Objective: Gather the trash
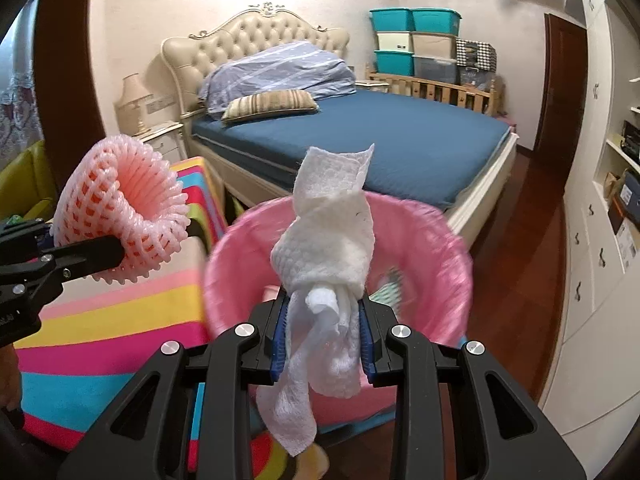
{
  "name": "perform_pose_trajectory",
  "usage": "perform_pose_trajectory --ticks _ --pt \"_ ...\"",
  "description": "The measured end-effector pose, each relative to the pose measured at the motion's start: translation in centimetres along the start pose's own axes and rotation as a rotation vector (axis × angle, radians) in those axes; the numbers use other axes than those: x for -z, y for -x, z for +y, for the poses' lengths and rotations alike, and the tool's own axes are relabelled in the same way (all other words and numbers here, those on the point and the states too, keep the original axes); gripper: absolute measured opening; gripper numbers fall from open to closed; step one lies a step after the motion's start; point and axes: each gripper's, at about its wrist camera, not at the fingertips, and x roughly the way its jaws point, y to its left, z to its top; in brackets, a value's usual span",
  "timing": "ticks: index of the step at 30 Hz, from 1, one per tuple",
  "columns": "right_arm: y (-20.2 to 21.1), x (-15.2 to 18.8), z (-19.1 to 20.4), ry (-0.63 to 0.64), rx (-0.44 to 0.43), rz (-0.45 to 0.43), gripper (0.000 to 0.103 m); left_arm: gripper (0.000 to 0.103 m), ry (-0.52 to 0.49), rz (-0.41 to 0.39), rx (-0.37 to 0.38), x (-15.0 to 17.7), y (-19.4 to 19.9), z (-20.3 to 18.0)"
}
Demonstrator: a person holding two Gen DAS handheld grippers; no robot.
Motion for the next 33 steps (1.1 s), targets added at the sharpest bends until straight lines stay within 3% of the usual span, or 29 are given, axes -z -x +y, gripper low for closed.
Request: perform_pose_trajectory --ticks 5,8,9,10,11,13,17,19,22,27,29,31,33 --pt "-1.6 -0.5 -1.4 0.009 0.019 0.019 0.031 0.03 -0.001 0.009 0.029 -2.1 -3.4 -1.5" --pt "-2.4 -0.6 -1.6 0.023 0.026 0.022 0.033 0.036 0.019 0.009 0.047 -3.3 -5.3 -1.8" --pt "-2.9 -0.8 -1.8 0.033 0.03 0.02 0.033 0.041 0.03 0.011 0.058 -3.5 -5.8 -1.9" --pt "-3.2 -0.9 -1.8 0.042 0.03 0.018 0.038 0.054 0.044 0.013 0.07 -3.8 -6.5 -1.8" --pt "-3.5 -1.0 -1.9 0.049 0.028 0.011 0.053 0.061 0.058 0.01 0.062 -3.9 -6.9 -1.6" --pt "-3.9 -1.1 -2.4 0.047 0.043 -0.002 0.068 0.08 0.08 -0.009 0.036 -3.8 -6.9 -1.0" --pt "-2.9 -1.1 -3.8 0.015 0.06 -0.03 0.069 0.099 0.065 -0.045 -0.036 -3.0 -5.8 0.2" --pt "-1.2 -0.8 -4.4 -0.006 0.063 -0.059 0.073 0.098 0.061 -0.092 -0.086 -2.3 -4.5 0.9" --pt "1.9 -0.5 -4.9 -0.031 0.069 -0.108 0.084 0.098 0.024 -0.083 -0.137 -1.4 -2.8 1.0" --pt "7.9 -0.4 -4.0 -0.053 0.048 -0.211 0.084 0.098 -0.049 -0.182 -0.226 0.0 2.1 -0.3" --pt "10.2 -0.5 -3.2 -0.054 0.048 -0.259 0.084 0.098 -0.055 -0.236 -0.225 0.8 4.2 -1.0" --pt "11.7 -0.3 -2.2 -0.048 0.022 -0.269 0.084 0.099 -0.057 -0.267 -0.199 1.7 6.1 -1.1" --pt "12.4 0.6 -1.0 -0.032 0.034 -0.249 0.084 0.099 -0.043 -0.271 -0.221 2.8 7.3 -1.3"
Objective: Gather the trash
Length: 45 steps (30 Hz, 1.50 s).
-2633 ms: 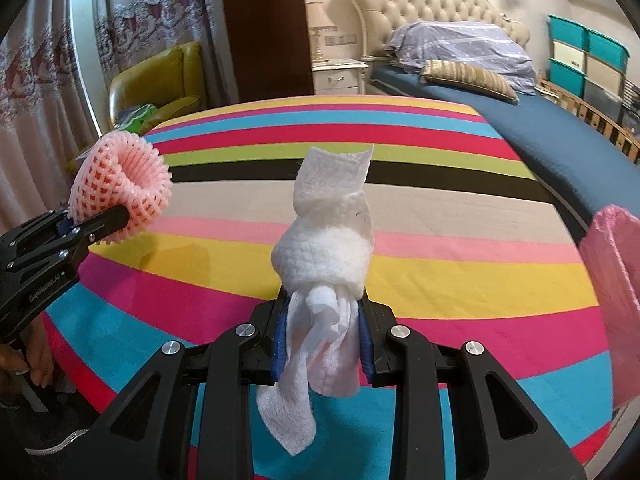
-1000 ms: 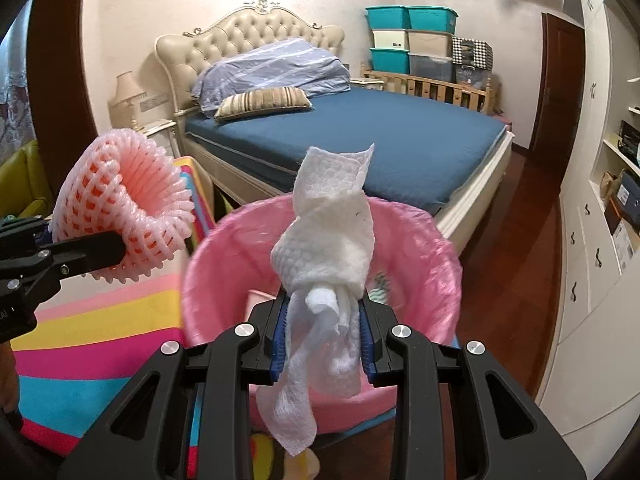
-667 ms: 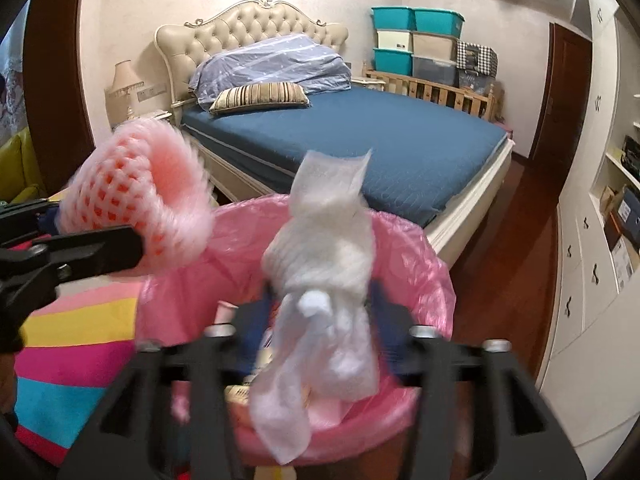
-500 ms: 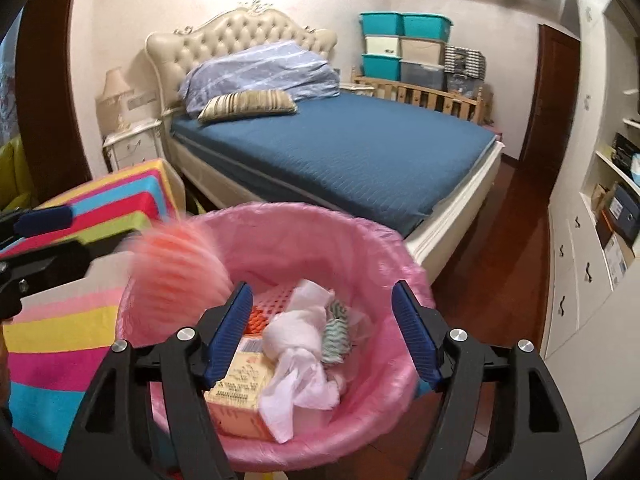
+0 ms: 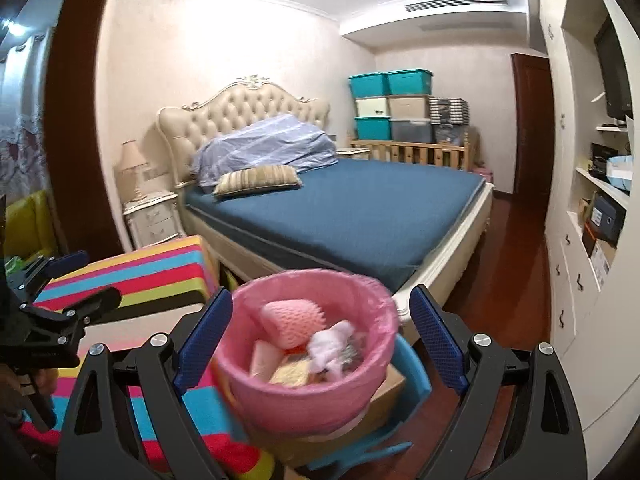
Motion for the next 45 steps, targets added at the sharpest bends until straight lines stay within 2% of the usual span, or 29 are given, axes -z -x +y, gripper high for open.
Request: perform_pose_trajectory --ticks 4,7,10,14,17,45 --pt "0.4 1.9 1.5 0.026 0.037 0.071 0.084 0.098 0.016 0.042 0.038 1.6 1.0 -0.1" --pt "-0.3 3.4 2.4 0.057 -0.013 0.155 0.084 0.099 0.005 0.081 0.029 3.4 1.1 -0.2" --pt "-0.9 4.3 3.2 0.093 -0.029 0.18 0.084 0.098 0.015 0.117 0.034 4.7 0.9 -0.3" --pt "-1.0 4.7 3.2 0.075 -0.058 0.187 0.084 0.098 0.02 0.117 0.012 5.5 0.8 -0.2" --pt "-1.2 5.0 3.3 0.075 -0.061 0.193 0.084 0.098 0.044 0.113 0.017 5.6 0.7 -0.1" --pt "-1.4 5.4 4.0 0.092 -0.065 0.196 0.084 0.098 0.041 0.114 0.038 5.3 0.6 -0.4"
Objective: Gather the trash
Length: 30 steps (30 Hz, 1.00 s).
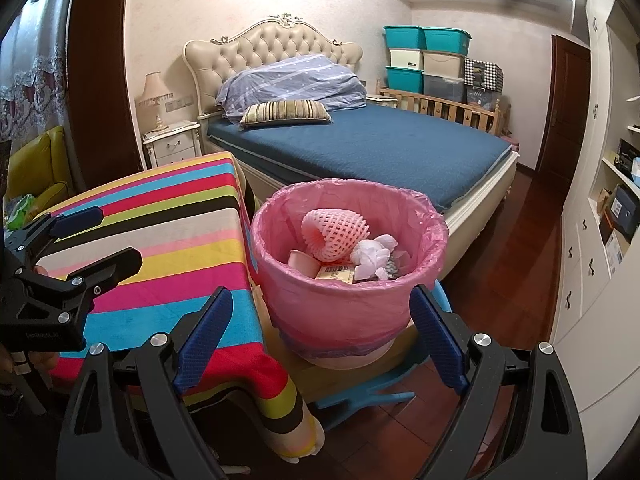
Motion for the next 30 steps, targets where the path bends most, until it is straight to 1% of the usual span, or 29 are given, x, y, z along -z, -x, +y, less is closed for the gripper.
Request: perform_pose_trajectory --ticks 30 --pt "-0.03 0.02 0.03 0.0 -0.005 -0.002 0.084 0.098 0.003 0.005 0.012 0.11 -0.33 -0.44"
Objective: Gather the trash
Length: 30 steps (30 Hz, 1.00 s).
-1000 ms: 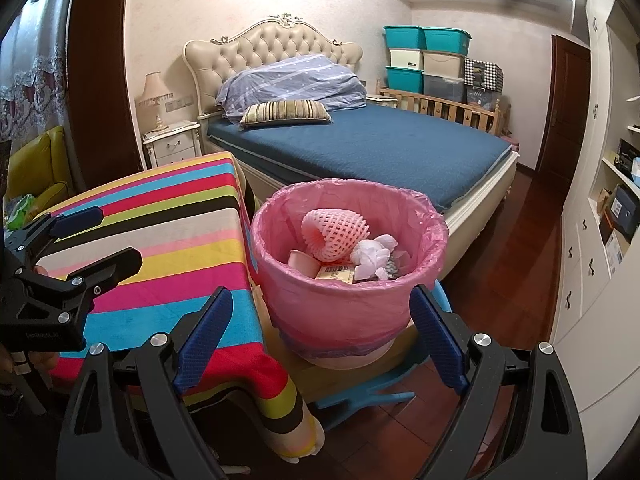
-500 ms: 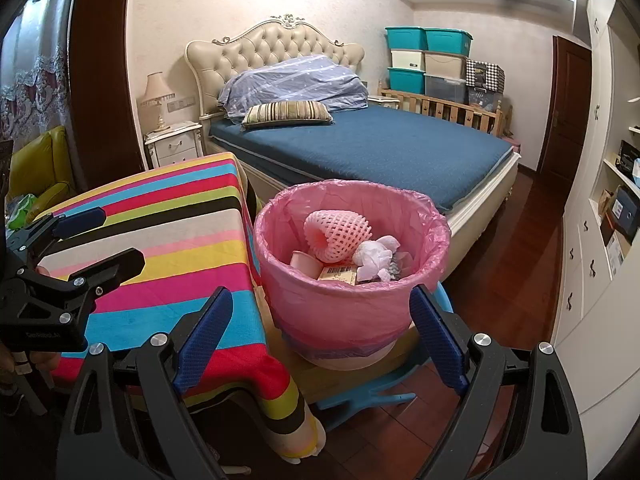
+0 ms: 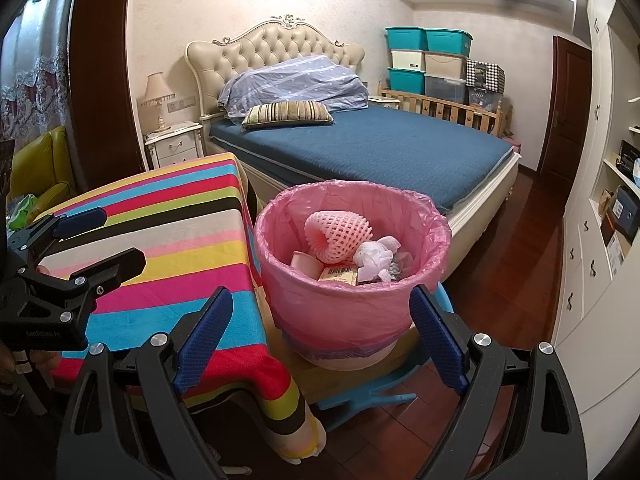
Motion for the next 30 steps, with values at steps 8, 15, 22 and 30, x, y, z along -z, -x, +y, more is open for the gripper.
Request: perform_pose_trajectory --ticks 8,15,22,30 --pt "-0.06 -0.2 0.05 0.0 -0.002 -0.001 0.084 0.098 0.0 0.0 0.0 0.0 -0.05 0.0" --pt "-0.09 -0.26 0.04 0.0 -0.002 -0.001 0.084 0.098 -0.001 -0.001 0.001 0.02 -0.25 0.0" --pt "-0.15 -0.42 0.16 0.0 -0.003 -0.004 0.084 0.098 -0.001 -0.001 0.001 0.02 -0.22 0.04" --pt "-0.19 -0.37 0.19 -0.001 -0.004 -0.003 0.084 0.098 -0.002 0.001 0.008 0.09 -0.33 -0.1"
